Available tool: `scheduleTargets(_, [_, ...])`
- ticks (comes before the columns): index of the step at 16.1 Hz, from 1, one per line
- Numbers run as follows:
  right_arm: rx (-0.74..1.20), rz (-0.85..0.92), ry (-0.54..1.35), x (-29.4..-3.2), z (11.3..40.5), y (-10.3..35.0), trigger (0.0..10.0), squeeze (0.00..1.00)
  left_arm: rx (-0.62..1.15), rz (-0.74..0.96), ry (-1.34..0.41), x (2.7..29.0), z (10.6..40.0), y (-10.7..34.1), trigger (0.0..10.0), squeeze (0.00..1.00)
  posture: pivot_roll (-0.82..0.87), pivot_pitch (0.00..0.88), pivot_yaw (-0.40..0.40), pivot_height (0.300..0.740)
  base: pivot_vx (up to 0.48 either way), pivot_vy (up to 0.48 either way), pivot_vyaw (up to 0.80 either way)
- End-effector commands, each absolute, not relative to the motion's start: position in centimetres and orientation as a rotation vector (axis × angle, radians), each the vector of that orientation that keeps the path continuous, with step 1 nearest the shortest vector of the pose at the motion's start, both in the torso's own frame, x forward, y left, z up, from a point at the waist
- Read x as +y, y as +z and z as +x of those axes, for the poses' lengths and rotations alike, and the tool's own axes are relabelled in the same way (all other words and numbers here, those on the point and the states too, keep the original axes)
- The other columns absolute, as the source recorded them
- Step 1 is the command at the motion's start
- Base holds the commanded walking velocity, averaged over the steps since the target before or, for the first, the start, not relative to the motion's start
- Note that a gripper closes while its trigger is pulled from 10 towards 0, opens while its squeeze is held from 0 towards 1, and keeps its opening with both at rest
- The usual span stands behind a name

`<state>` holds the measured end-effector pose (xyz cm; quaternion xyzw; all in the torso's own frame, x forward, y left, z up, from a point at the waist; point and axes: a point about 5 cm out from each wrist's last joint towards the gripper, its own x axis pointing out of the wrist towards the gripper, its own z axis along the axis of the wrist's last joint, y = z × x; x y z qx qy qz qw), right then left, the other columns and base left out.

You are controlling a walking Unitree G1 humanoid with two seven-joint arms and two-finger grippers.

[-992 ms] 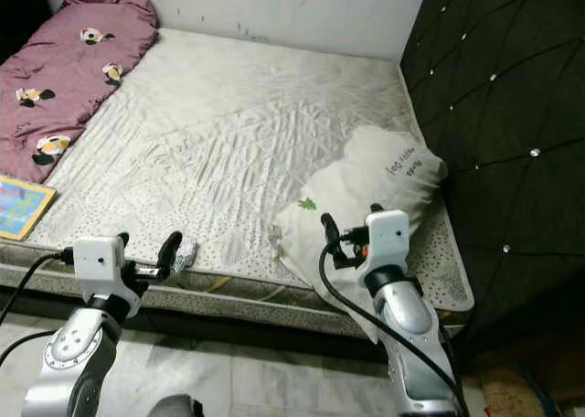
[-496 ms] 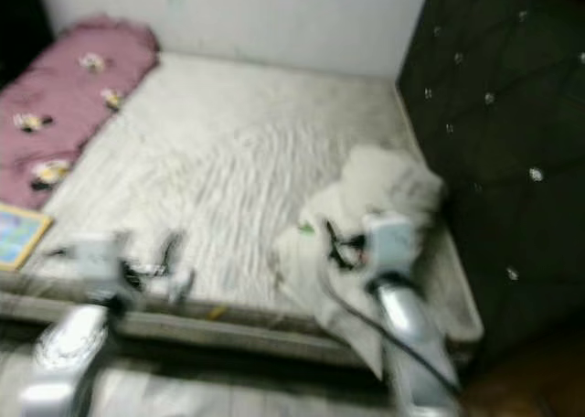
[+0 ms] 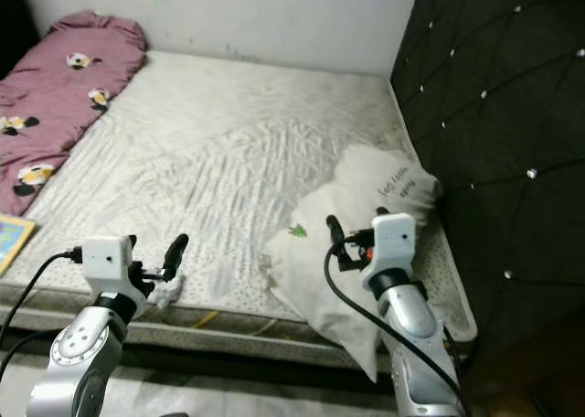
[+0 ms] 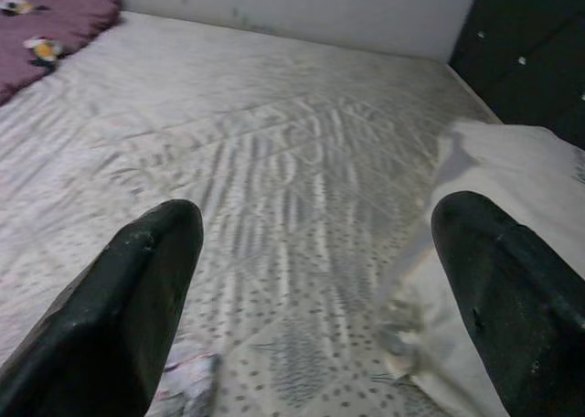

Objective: Clean up the room

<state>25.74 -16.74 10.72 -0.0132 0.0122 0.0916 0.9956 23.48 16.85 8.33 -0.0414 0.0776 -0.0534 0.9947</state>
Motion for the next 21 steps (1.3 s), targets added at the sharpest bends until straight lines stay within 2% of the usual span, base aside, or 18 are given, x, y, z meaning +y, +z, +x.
scheduleTargets(1, [0.020,-0.017,0.190,-16.38,26.02,11.00,10.0,0.00,0.173,-0.087,-0.084,17.50,23.43,8.10,10.0,0.00,-0.02,0.000,-0.076,0.740,0.000,0.480,0.00])
scheduleTargets(6, [0.031,-0.017,0.190,-16.49,26.14,10.90,10.0,0.00,0.175,-0.097,-0.079,17.37,23.57,8.04,10.0,0.00,-0.02,0.000,-0.080,0.740,0.000,0.480,-0.60])
scheduleTargets(18, [0.047,-0.056,0.187,-16.26,26.47,10.55,10.0,0.00,0.140,-0.078,-0.058,17.69,24.05,8.46,10.0,0.00,-0.01,0.000,-0.085,0.740,0.000,0.472,0.00])
scheduleTargets(21, [0.049,-0.060,0.183,-16.35,26.64,10.56,10.0,0.00,0.114,-0.084,-0.097,17.43,23.89,8.76,10.0,0.00,-0.01,0.000,-0.087,0.740,0.000,0.000,0.00])
